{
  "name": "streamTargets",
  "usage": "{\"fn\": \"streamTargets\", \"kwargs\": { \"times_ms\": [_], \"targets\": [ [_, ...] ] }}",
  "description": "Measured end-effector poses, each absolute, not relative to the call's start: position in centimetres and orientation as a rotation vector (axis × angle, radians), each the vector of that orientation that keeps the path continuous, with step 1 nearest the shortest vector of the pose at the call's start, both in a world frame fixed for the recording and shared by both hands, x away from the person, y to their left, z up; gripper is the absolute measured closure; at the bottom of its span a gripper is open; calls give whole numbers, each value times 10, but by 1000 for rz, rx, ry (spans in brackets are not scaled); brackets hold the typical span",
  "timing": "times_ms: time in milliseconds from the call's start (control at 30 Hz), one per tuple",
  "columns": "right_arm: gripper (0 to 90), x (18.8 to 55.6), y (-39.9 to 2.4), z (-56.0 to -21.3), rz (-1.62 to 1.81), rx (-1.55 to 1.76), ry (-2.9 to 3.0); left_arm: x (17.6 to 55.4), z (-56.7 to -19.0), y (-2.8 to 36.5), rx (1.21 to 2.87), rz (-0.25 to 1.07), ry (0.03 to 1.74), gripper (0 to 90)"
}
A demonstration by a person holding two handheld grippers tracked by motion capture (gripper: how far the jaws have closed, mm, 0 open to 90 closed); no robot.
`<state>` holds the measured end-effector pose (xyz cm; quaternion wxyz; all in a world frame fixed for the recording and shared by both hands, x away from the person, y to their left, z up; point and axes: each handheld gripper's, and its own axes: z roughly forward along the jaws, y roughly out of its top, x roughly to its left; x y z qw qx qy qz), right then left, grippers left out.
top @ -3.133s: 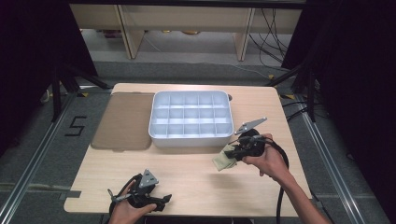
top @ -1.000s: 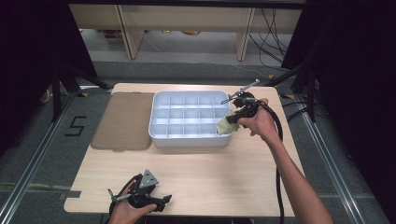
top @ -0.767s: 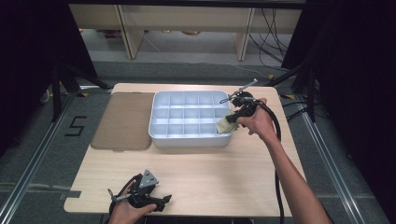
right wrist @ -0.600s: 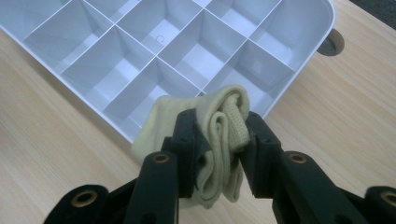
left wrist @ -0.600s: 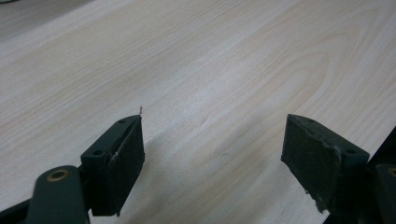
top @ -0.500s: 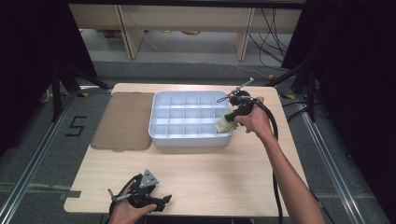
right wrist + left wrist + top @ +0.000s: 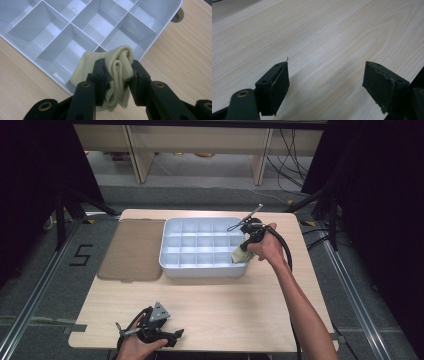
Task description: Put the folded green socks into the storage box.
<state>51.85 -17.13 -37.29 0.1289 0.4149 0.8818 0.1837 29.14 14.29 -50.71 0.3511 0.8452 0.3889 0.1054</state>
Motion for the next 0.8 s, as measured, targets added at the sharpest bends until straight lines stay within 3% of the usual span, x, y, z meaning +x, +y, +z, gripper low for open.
{"fn": "streamTargets", "kwargs": {
  "times_ms": [800],
  "targets": [
    [695, 526, -143, -406, 284, 1075, 2556, 291, -508, 141, 2197, 270, 1000, 203]
  ]
}}
